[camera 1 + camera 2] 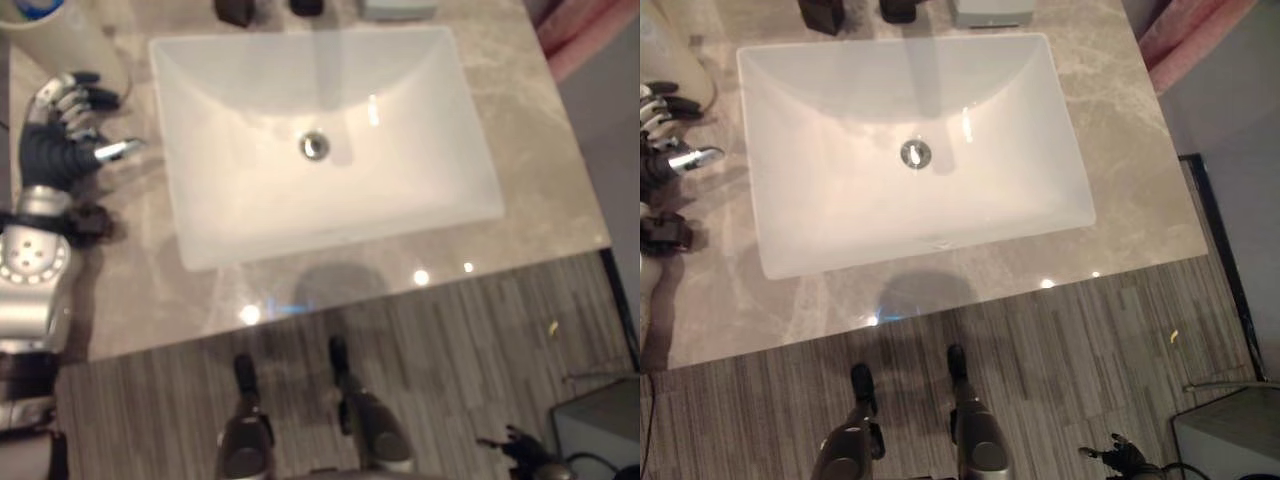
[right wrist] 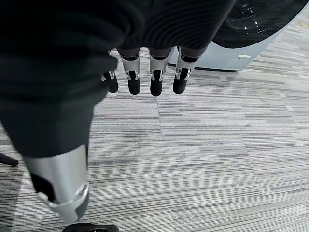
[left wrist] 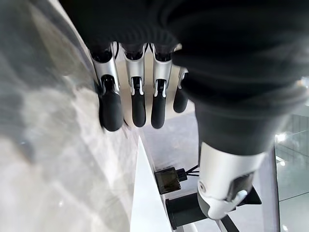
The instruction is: Put brush and paste in cup on sink, flatten towel.
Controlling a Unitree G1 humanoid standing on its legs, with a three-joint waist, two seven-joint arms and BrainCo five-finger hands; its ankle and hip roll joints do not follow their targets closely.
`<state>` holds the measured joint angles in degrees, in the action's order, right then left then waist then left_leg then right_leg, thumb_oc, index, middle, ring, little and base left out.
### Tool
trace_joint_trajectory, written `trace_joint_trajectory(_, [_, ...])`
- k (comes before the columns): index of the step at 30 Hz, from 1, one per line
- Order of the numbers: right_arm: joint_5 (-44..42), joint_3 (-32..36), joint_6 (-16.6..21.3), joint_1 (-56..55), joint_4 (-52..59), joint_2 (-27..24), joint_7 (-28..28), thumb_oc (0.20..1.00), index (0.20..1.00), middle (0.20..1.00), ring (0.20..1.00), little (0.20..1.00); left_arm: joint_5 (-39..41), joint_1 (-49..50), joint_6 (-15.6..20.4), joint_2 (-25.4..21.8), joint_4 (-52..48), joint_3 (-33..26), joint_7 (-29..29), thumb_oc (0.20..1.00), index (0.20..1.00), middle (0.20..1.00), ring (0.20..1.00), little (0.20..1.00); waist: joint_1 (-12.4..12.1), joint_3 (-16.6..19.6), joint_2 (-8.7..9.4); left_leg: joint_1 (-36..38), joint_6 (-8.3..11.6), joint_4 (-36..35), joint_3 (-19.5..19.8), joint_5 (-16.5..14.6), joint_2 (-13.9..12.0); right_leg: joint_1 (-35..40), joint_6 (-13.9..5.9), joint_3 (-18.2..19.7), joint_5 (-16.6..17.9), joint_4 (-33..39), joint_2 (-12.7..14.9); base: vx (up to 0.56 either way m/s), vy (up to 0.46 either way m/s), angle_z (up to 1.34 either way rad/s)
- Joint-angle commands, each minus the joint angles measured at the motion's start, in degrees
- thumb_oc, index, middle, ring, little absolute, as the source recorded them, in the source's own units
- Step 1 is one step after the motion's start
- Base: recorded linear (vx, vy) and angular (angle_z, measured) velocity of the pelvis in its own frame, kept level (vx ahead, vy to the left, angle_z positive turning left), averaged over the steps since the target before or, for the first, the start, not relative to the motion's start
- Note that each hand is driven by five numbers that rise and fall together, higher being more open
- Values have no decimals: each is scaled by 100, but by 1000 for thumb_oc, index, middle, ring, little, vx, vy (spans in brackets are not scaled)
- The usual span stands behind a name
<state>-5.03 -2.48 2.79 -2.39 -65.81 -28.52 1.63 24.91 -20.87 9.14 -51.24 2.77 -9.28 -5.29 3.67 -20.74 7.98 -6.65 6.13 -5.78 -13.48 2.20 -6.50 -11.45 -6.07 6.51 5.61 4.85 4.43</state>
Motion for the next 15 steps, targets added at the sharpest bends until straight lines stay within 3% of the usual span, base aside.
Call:
trace_joint_trajectory(1, [-208,-208,20,71,-82,-447,-113,1000,1000,1000,1000,1000,-8,-187,76,-18,303,204,-176,1000,1000,1000,1000,1000,167,-208,55,-53,-226,78,554,-181,28,-30,-59,-144,385,15,67,0,0,0])
trace_joint_trajectory(15, [-310,-238,73,73,-79,-405,-89,1000,1000,1000,1000,1000,-40,-881,212,-273,388,304,-449,1000,1000,1000,1000,1000,240,-475,152,-301,-208,78,638,-102,4,-248,-46,-181,429,15,47,-8,-8,3])
